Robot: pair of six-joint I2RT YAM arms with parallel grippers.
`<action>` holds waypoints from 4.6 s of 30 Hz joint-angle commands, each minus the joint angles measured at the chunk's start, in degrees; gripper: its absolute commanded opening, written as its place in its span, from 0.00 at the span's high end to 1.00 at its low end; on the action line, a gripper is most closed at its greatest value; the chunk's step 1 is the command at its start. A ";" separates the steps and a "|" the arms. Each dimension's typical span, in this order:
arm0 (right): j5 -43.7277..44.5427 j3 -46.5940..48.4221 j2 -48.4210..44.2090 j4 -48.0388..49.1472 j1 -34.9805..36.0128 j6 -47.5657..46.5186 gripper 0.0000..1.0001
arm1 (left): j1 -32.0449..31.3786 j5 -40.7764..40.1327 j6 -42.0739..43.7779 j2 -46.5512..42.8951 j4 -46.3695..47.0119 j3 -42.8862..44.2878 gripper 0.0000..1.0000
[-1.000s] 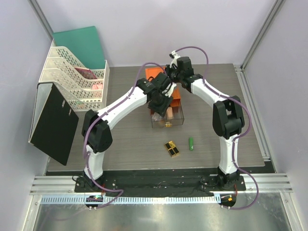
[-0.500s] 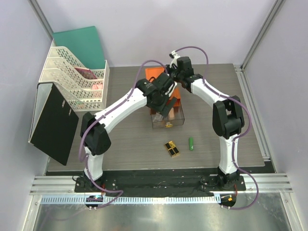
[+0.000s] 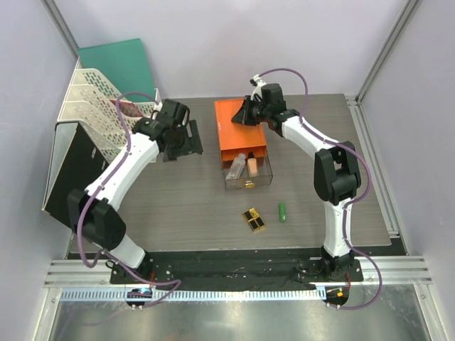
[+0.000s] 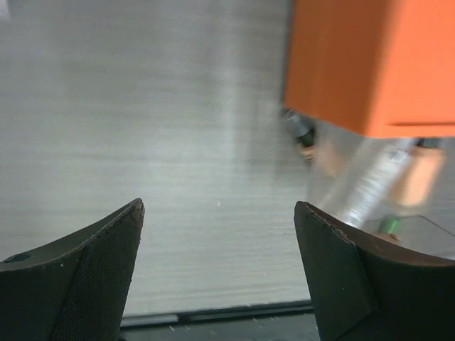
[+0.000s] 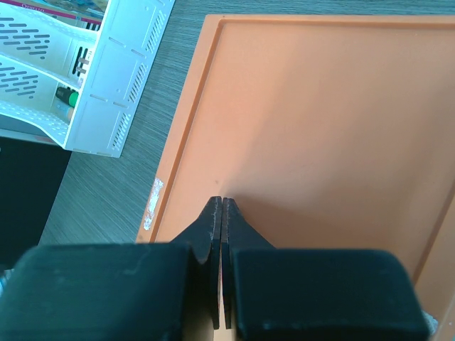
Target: Organize the makeup
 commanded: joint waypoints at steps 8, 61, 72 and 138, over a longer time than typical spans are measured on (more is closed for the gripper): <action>4.90 -6.06 10.26 -21.69 1.18 -3.45 0.99 | 3.68 23.33 -20.99 9.35 8.65 -10.71 0.18; 4.64 -5.71 10.52 -21.78 0.39 -3.36 0.99 | -0.89 28.63 -32.61 30.98 20.98 -10.37 0.46; 4.72 -5.36 10.61 -21.78 0.22 -3.36 0.99 | -0.98 24.16 -26.46 28.36 14.03 -12.56 1.00; 4.11 -7.38 9.99 -21.69 0.13 -3.36 0.99 | -13.20 26.25 -20.04 33.71 23.17 27.60 0.90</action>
